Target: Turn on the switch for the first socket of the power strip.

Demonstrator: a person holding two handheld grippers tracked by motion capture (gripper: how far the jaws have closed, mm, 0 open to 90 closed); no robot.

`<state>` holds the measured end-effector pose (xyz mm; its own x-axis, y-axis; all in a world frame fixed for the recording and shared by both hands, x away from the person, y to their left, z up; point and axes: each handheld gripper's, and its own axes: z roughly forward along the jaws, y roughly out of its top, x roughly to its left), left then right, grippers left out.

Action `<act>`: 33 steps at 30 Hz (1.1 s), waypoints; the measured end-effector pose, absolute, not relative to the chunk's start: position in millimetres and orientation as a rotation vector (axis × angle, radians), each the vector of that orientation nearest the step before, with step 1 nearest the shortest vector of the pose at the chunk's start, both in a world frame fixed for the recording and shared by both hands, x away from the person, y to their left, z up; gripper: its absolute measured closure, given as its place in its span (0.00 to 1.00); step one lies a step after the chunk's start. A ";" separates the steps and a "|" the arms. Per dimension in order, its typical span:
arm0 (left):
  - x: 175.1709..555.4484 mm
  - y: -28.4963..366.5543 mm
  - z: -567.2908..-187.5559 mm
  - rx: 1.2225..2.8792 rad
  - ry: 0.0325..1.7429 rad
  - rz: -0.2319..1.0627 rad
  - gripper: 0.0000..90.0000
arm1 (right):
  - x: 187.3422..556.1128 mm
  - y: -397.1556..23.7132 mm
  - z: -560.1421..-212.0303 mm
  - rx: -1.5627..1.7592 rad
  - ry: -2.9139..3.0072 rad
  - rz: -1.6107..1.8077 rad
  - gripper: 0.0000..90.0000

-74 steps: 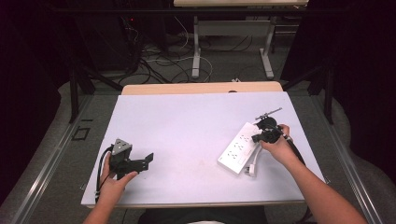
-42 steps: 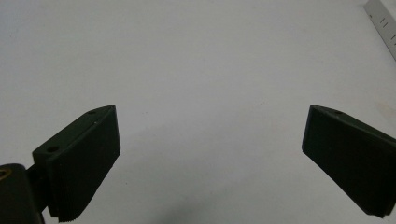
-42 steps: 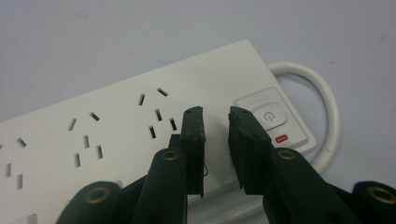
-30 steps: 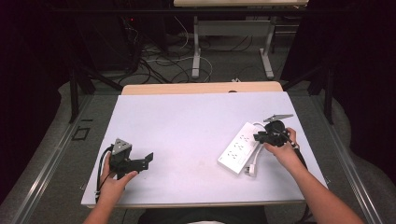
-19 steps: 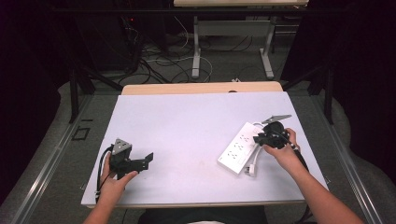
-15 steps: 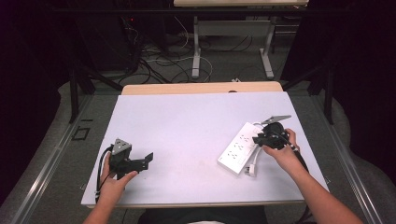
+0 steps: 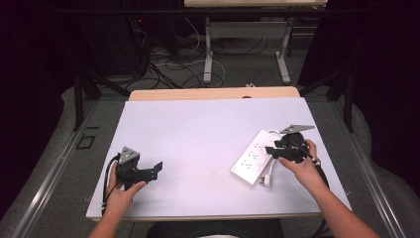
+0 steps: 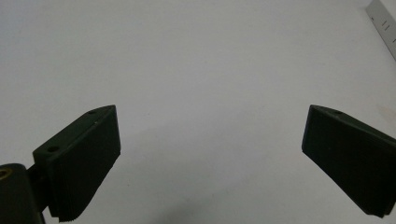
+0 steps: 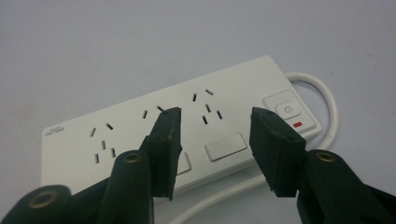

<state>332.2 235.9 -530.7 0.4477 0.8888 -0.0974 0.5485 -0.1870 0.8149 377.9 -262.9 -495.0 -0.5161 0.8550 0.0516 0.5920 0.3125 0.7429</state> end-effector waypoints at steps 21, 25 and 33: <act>330.9 236.8 -530.6 1.847 1.222 0.524 0.05 | 345.4 -273.2 -476.3 1.328 2.135 1.131 0.28; 330.7 237.8 -530.1 1.849 1.224 0.524 0.05 | 336.7 -277.6 -476.8 1.354 2.094 1.141 0.17; 330.5 238.2 -529.3 1.852 1.223 0.522 0.05 | 320.8 -284.1 -479.3 1.368 2.063 1.110 0.00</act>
